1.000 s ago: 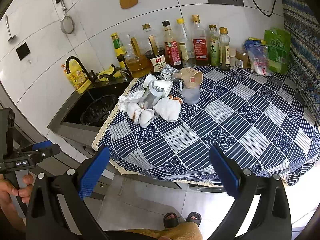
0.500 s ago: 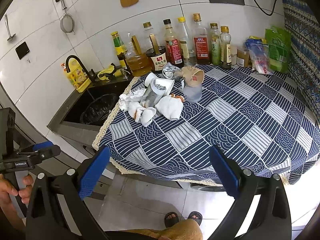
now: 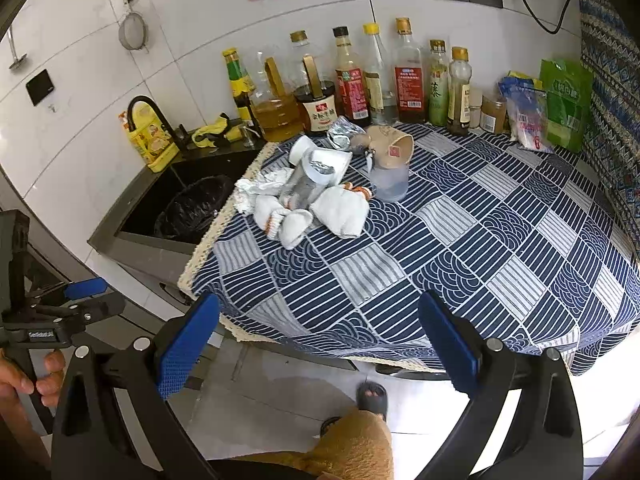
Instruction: Collect trash
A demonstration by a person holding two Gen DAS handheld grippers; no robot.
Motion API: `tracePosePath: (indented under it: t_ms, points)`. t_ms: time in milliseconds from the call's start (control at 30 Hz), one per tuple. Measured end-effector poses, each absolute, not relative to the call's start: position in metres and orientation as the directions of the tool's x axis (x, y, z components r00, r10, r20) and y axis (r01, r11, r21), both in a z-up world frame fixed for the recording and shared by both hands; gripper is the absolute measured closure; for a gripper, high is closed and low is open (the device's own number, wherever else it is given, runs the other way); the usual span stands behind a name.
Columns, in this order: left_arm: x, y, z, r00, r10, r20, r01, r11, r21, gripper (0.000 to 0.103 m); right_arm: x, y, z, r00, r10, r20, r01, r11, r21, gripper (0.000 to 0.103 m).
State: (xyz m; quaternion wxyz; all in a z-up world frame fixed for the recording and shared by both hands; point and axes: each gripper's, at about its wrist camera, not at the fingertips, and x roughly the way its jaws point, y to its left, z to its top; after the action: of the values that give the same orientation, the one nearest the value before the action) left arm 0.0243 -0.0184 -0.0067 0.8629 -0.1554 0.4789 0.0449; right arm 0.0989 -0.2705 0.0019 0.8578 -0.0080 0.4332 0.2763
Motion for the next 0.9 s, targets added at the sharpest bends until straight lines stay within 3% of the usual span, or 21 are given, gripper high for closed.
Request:
tracePosePath:
  t_ms: [633,833,900]
  points:
    - [0.104,-0.022,-0.031,0.458,-0.074,-0.886,-0.296,0.927,-0.23,0.007,0.265,-0.266,-0.064,0.392,0.486,-0.781,-0.409,0.853,0.325,0.006]
    - [0.128,-0.015,-0.042,0.425,-0.025,-0.905,-0.364,0.91,-0.197,0.007,0.323,-0.255,-0.1,0.399,0.465,-0.791,-0.436,0.854,0.282,0.014]
    - [0.134,-0.013,-0.044,0.419,-0.016,-0.908,-0.381,0.905,-0.192,0.007,0.338,-0.251,-0.11,0.381,0.469,-0.797,-0.441,0.85,0.289,0.022]
